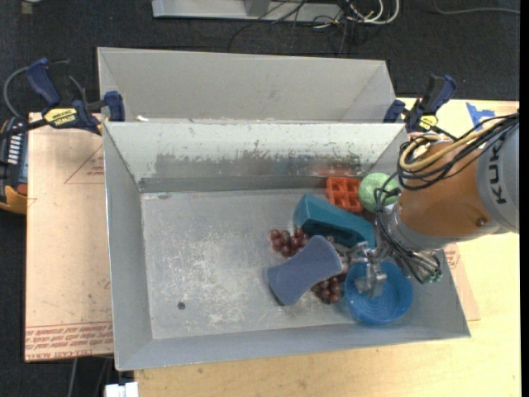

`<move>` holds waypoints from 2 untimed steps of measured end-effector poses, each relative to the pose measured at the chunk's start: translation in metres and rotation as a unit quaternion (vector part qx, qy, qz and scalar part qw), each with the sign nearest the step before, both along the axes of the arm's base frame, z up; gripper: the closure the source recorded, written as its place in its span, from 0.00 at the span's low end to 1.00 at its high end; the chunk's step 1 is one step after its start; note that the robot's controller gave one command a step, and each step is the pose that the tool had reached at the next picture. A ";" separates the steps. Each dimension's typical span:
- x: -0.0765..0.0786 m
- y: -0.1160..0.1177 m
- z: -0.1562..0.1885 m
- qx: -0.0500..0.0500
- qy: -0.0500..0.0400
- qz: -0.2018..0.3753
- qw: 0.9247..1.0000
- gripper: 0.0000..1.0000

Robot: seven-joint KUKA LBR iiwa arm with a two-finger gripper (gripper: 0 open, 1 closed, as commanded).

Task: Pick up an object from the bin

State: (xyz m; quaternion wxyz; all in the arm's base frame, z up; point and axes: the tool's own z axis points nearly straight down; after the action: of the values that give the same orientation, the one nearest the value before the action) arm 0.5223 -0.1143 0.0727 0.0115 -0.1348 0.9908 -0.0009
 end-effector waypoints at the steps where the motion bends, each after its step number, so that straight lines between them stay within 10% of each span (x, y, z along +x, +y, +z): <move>1: -0.009 -0.003 0.122 0.001 -0.001 -0.015 1.000 1.00; 2: -0.009 -0.003 0.122 0.001 -0.001 -0.015 1.000 1.00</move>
Offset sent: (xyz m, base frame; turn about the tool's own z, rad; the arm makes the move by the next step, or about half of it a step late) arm 0.0000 0.0000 0.0000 0.0000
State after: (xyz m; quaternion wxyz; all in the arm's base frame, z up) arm 0.5137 -0.1168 0.1946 0.0130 -0.1199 0.9927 -0.0006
